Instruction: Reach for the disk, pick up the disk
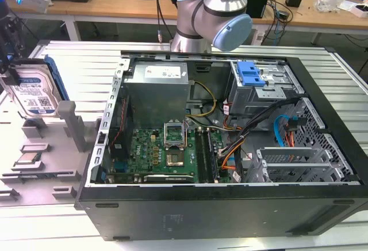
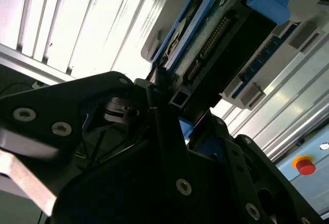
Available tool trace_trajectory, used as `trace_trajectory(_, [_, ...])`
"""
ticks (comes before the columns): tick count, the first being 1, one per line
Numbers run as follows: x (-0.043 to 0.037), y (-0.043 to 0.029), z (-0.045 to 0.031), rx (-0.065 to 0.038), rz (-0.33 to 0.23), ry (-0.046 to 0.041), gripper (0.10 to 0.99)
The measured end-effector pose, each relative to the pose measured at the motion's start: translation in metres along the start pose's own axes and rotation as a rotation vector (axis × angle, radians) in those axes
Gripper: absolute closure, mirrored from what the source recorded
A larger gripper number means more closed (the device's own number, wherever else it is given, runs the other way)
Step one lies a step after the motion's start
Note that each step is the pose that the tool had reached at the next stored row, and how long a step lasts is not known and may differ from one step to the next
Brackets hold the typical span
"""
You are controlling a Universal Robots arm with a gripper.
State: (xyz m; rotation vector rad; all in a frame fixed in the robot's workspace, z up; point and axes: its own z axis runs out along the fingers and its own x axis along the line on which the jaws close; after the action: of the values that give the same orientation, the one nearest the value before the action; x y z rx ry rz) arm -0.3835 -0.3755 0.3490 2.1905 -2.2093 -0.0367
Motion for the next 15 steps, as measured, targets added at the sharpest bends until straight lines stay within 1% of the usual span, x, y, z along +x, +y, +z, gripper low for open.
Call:
trace_trajectory(3, [-0.0002,0.0003,-0.0076,0.000,0.000,0.0000,0.722])
trace_trajectory(4, [-0.0002,0.0004,-0.0120,0.000,0.000,0.0000,0.722])
trace_trajectory(5, [-0.0004,0.0007,-0.0180,0.000,0.000,0.0000,0.722])
trace_trajectory(11, [-0.0006,0.0011,-0.0311,0.000,0.000,0.0000,0.722])
trace_trajectory(15, [-0.0007,0.0013,-0.0381,0.000,0.000,-0.0001,0.722])
